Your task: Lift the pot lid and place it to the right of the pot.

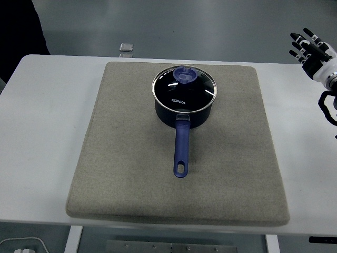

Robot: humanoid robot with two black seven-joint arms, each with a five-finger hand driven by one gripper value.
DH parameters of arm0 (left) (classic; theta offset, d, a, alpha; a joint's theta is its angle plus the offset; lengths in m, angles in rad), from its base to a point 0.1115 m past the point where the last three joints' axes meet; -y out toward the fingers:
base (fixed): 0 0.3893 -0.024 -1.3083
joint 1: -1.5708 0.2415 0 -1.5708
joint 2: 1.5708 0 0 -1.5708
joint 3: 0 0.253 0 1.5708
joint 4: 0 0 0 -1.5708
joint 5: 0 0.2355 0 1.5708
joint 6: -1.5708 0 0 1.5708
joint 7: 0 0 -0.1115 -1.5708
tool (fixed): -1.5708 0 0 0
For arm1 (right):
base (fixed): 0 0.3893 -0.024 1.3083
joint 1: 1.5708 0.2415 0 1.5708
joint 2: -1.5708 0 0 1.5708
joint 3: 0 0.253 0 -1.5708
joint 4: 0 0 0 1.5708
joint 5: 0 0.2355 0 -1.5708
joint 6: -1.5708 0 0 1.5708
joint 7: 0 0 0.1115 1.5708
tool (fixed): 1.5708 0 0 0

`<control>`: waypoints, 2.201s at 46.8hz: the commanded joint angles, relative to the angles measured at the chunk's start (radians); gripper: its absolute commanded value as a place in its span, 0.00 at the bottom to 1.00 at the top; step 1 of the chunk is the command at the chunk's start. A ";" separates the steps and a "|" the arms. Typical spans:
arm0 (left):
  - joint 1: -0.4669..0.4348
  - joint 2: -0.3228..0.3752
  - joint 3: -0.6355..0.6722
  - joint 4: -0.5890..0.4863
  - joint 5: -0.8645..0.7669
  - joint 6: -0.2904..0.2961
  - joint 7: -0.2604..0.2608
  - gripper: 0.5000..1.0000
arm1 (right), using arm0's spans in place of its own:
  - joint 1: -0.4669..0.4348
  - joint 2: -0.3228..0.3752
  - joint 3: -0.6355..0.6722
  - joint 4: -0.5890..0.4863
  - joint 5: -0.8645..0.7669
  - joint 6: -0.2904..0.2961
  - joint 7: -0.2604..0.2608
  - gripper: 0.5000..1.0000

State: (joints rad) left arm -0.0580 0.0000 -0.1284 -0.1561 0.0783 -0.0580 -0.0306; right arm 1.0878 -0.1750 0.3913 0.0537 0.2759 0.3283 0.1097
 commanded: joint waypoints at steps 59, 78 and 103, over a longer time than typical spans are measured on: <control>-0.003 0.000 -0.002 0.004 0.003 0.010 0.000 1.00 | 0.060 -0.072 0.005 -0.002 0.012 0.001 -0.001 0.84; -0.002 0.000 -0.002 0.004 0.003 0.010 0.000 1.00 | 0.063 -0.089 0.014 -0.002 0.006 -0.002 -0.001 0.84; -0.002 0.000 -0.002 0.004 0.003 0.010 0.000 1.00 | 0.049 -0.092 -0.002 -0.002 0.000 0.006 -0.001 0.84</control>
State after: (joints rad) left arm -0.0598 0.0000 -0.1304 -0.1519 0.0813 -0.0475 -0.0307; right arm 1.1375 -0.2668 0.3926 0.0522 0.2760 0.3305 0.1096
